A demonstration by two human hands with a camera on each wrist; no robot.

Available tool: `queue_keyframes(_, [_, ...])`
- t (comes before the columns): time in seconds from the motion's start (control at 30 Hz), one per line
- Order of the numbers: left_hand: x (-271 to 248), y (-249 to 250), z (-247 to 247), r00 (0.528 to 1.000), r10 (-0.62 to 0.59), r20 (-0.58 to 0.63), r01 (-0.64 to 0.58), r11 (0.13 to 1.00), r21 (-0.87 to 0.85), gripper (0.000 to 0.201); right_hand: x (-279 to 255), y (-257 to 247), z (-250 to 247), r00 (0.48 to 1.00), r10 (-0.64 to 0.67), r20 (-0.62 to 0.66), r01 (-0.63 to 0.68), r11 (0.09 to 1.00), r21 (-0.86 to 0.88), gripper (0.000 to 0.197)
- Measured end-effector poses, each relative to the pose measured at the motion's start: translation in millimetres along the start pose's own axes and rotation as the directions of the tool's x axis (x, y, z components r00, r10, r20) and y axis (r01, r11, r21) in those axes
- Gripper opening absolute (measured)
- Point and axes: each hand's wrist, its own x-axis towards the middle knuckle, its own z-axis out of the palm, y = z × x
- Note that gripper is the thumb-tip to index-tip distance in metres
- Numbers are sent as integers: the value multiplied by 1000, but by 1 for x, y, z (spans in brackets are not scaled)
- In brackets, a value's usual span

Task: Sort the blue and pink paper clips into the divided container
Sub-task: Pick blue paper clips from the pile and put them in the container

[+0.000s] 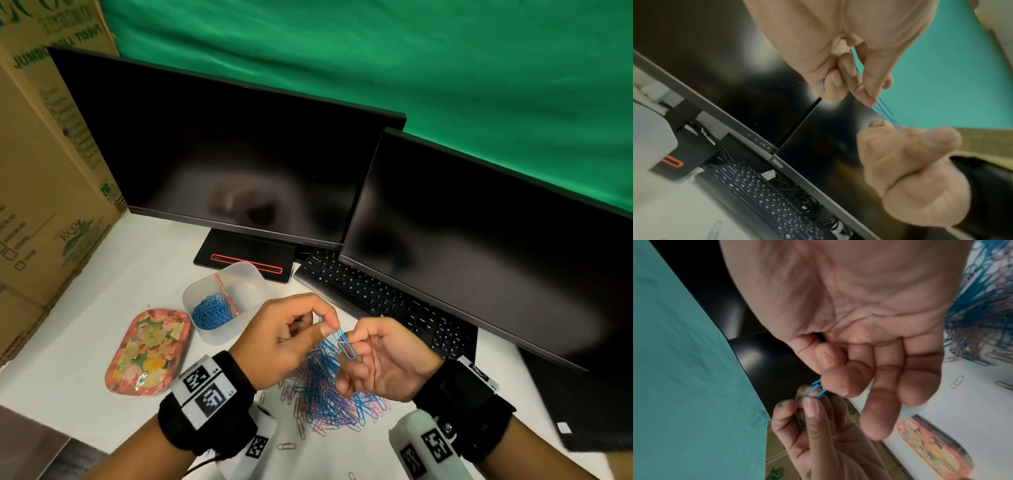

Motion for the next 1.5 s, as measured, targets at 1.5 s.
queue_keyframes(1.5, [38, -116, -109, 562, -653, -508, 773, 195, 604, 34, 54, 79, -89, 838, -300, -456, -318, 412, -854, 35])
